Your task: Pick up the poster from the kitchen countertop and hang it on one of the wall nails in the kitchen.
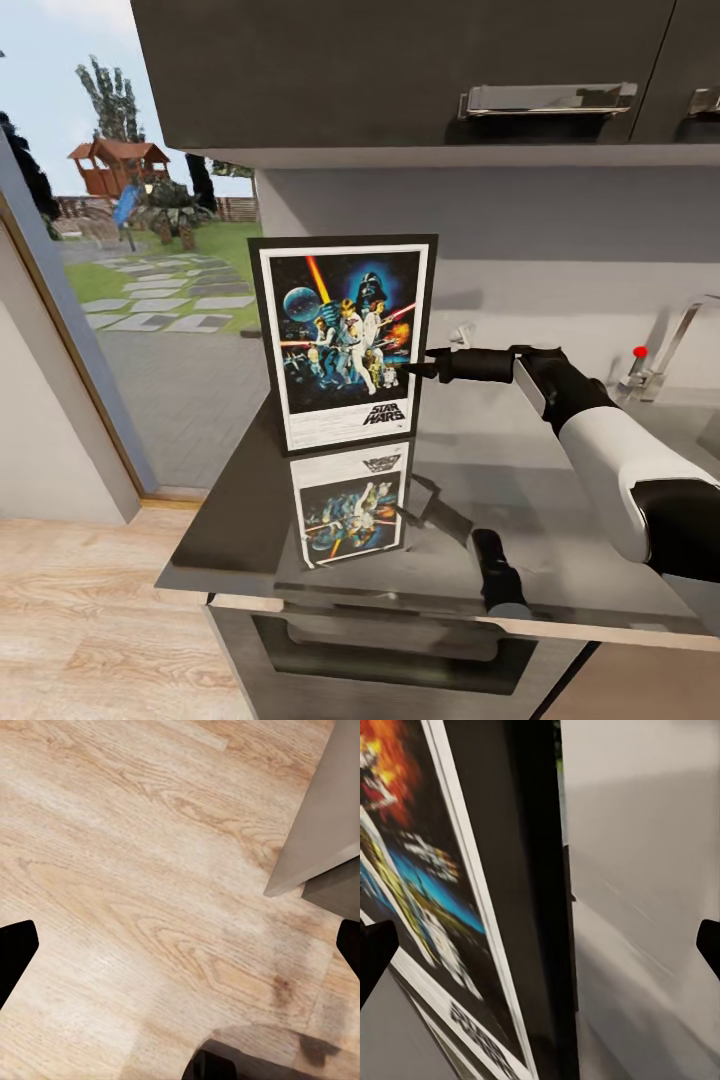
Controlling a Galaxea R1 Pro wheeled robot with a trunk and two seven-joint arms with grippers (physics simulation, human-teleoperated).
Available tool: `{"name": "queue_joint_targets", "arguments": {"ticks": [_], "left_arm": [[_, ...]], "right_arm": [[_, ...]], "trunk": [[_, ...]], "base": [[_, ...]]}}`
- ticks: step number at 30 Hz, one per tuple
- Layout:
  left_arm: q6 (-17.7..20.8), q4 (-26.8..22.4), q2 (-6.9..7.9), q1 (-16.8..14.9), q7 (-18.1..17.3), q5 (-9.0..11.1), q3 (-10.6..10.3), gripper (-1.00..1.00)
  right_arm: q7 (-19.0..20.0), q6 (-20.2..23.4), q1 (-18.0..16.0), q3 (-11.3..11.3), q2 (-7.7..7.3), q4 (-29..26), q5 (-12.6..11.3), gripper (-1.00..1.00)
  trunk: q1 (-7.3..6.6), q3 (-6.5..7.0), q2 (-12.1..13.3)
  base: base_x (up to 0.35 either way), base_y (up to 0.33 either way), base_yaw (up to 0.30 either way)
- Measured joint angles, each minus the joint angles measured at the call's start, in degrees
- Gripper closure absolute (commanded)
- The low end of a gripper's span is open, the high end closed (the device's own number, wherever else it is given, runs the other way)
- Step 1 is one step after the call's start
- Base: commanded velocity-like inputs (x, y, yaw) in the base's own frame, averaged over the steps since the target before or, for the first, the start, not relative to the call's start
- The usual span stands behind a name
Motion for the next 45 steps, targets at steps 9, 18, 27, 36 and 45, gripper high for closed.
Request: {"name": "queue_joint_targets", "arguments": {"ticks": [9, 18, 27, 36, 45], "left_arm": [[0.0, -0.09, 0.0, 0.0, 0.0, 0.0, 0.0, -1.0], [0.0, -0.09, 0.0, 0.0, 0.0, 0.0, 0.0, -1.0], [0.0, -0.09, 0.0, 0.0, 0.0, 0.0, 0.0, -1.0], [0.02, -0.09, 0.0, 0.0, 0.0, 0.0, 0.0, -1.0], [0.07, -0.09, 0.0, 0.0, 0.0, 0.0, 0.0, -1.0]], "right_arm": [[0.0, -0.07, 0.0, 0.06, 0.06, 0.0, 0.0, -1.0], [0.0, -0.07, 0.0, 0.09, 0.06, 0.0, 0.0, -1.0], [0.0, -0.07, 0.0, 0.09, 0.06, 0.0, 0.0, -1.0], [0.0, -0.07, 0.0, 0.09, 0.06, 0.0, 0.0, -1.0], [-0.06, -0.06, 0.0, 0.11, 0.06, 0.0, 0.0, -1.0]], "trunk": [[0.0, 0.0, 0.0], [0.0, 0.0, 0.0], [0.0, 0.0, 0.0], [0.0, 0.01, 0.0], [0.0, 0.17, 0.0]], "base": [[0.0, 0.0, 0.105], [0.0, 0.0, 0.008], [-0.01, 0.0, 0.0], [-0.014, 0.0, -0.004], [-0.001, 0.0, -0.048]]}}
